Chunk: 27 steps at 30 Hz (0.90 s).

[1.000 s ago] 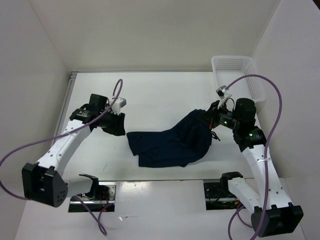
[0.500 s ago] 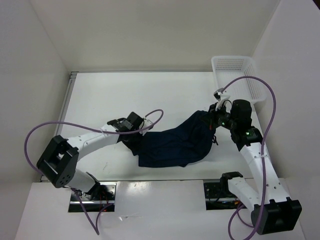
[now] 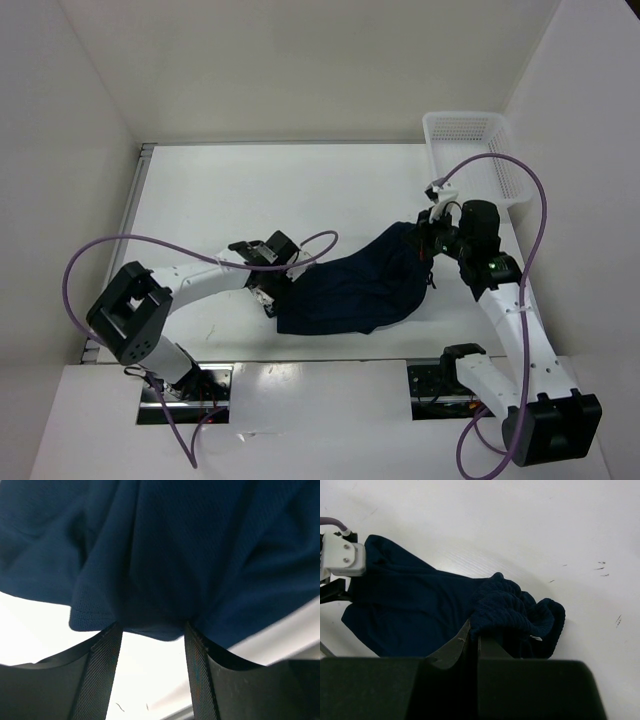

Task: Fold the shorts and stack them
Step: Flatten the shorts out

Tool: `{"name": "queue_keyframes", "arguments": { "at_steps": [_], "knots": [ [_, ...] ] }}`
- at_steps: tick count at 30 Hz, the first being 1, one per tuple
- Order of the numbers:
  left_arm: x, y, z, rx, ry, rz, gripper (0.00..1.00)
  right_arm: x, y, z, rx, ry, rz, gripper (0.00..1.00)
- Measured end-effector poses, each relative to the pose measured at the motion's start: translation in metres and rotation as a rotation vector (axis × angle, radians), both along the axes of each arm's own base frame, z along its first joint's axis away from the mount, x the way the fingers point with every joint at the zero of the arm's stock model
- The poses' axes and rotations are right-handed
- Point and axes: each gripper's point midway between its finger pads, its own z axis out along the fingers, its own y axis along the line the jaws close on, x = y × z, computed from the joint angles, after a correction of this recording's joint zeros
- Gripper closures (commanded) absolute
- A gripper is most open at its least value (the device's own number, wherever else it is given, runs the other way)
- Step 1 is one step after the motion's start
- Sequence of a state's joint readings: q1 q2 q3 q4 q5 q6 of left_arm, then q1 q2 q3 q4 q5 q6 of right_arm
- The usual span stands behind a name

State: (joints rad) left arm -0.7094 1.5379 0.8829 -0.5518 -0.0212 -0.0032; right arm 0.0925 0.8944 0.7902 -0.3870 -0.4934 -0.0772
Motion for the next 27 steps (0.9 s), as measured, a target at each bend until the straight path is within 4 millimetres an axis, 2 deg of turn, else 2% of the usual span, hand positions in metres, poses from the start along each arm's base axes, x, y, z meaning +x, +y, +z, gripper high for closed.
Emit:
{"name": "queue_keyframes", "arguments": {
  "at_steps": [9,12,15,17,19,20,23,25,27],
  "knots": [
    [-0.018,0.001,0.001,0.009,0.075,-0.024,0.39,0.001,-0.003,-0.008,-0.027,-0.002,-0.002,1.00],
    [-0.019,0.000,-0.004,0.018,0.087,-0.027,0.49,0.001,-0.004,-0.008,-0.034,-0.005,-0.006,1.00],
    [-0.021,0.004,-0.015,0.046,0.108,-0.027,0.73,0.002,-0.005,-0.009,-0.039,-0.007,-0.010,1.00],
    [-0.019,0.003,-0.015,0.042,0.103,-0.023,0.89,0.002,-0.006,-0.009,-0.040,-0.007,-0.012,1.00],
    [-0.019,0.002,-0.015,0.036,0.106,-0.020,0.97,0.003,-0.007,-0.009,-0.046,-0.010,-0.014,1.00],
    [-0.019,0.003,-0.015,0.035,0.107,-0.018,1.00,0.003,-0.007,-0.009,-0.049,-0.012,-0.014,1.00],
    [-0.014,0.005,-0.013,0.034,0.104,-0.001,1.00,0.004,-0.009,-0.009,-0.062,-0.020,-0.015,1.00],
    [0.000,0.011,-0.007,0.032,0.086,0.044,1.00,0.006,-0.010,-0.004,-0.075,-0.035,-0.016,1.00],
    [0.028,0.019,0.014,0.012,0.046,0.120,1.00,0.011,-0.012,0.008,-0.089,-0.065,-0.022,1.00]
  ]
}}
